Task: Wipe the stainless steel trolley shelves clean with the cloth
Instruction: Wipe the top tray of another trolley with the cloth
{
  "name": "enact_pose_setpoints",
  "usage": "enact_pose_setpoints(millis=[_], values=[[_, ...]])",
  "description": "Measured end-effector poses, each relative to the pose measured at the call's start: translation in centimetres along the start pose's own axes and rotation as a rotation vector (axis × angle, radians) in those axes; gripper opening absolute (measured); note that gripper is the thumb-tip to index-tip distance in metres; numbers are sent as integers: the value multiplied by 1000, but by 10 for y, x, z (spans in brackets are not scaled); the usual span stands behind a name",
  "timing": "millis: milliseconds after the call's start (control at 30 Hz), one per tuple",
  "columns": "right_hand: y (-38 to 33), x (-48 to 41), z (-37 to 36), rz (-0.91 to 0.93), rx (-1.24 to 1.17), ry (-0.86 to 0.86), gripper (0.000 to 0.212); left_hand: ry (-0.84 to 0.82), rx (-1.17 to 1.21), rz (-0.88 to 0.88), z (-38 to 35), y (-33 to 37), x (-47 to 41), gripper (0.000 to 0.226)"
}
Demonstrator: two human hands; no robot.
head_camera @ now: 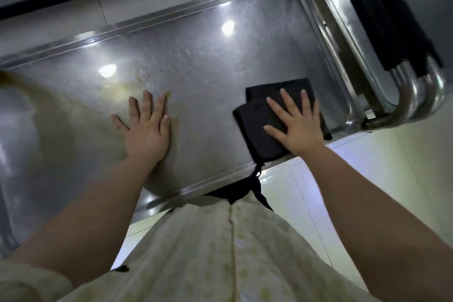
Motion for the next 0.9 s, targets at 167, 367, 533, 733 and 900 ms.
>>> enact_pose_setpoints(millis=[167, 367, 533, 733, 900], values=[[87, 10, 9, -230, -11, -164, 83, 10, 8, -5, -1, 2, 1, 53], [-29, 25, -14, -153, 15, -31, 72, -15, -2, 0, 2, 0, 0, 53], [-200, 32, -34, 139, -31, -4, 71, -92, 88, -15, 13, -2, 0, 51], [-257, 33, -44, 212, -29, -51, 69, -54, 278, -29, 31, -13, 22, 50], [-219, 33, -31, 213, -102, -2, 63, -26, 206, -92, 14, -2, 69, 52]])
Point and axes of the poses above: each hand's wrist, its own x-axis away from the middle knuckle, its own z-axis out of the back of the hand, y = z × x, the point moved 6 cm from there along -x, towards the middle knuckle, and after that the axes turned 7 degrees about z, right-handed, at the moved point
